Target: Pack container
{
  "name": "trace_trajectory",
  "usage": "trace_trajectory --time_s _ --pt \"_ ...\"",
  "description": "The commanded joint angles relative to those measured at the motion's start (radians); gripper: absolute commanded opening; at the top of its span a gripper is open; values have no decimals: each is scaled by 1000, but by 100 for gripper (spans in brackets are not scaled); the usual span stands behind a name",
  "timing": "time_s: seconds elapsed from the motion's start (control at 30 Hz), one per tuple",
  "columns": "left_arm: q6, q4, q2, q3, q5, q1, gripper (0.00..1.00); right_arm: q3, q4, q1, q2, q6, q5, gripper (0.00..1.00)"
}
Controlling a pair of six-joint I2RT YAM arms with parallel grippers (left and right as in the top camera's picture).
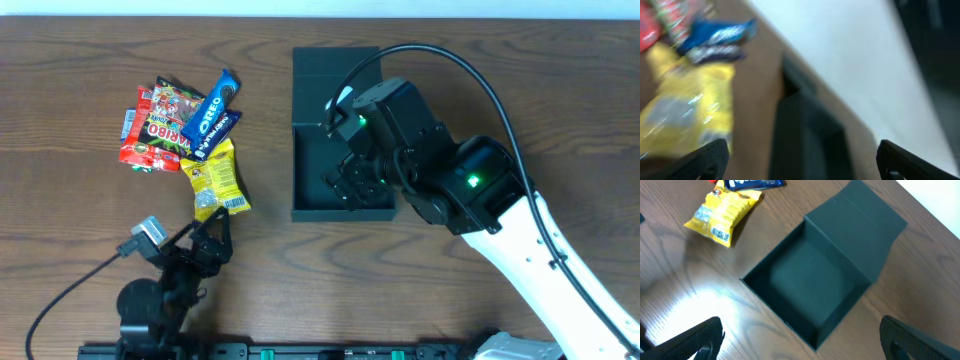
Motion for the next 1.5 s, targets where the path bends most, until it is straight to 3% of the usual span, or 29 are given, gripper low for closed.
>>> trace_trajectory --time_s 0.0,0.23,0.63,0.8,1.1,1.33,1.47 --pt "45 43 0 17 19 2 96 -2 5 -30 -13 -15 -4 99" --pt "289 -18 221 163 -27 2 96 -3 53 -135 -12 -14 -29 99" --pt "779 -167 982 717 -299 2 96 -11 190 -332 19 -50 -31 99" --pt "959 -170 1313 938 -330 2 96 -12 231 -392 66 -56 -31 99" --pt "1117 -170 1798 1215 -328 -13 96 -12 229 -467 163 -56 -31 99" --pt "1231 -163 1972 1275 -406 -66 100 -12 231 -494 182 -56 -31 99" --pt "1253 -138 2033 1275 -461 -74 91 -12 233 -504 182 -56 -31 99"
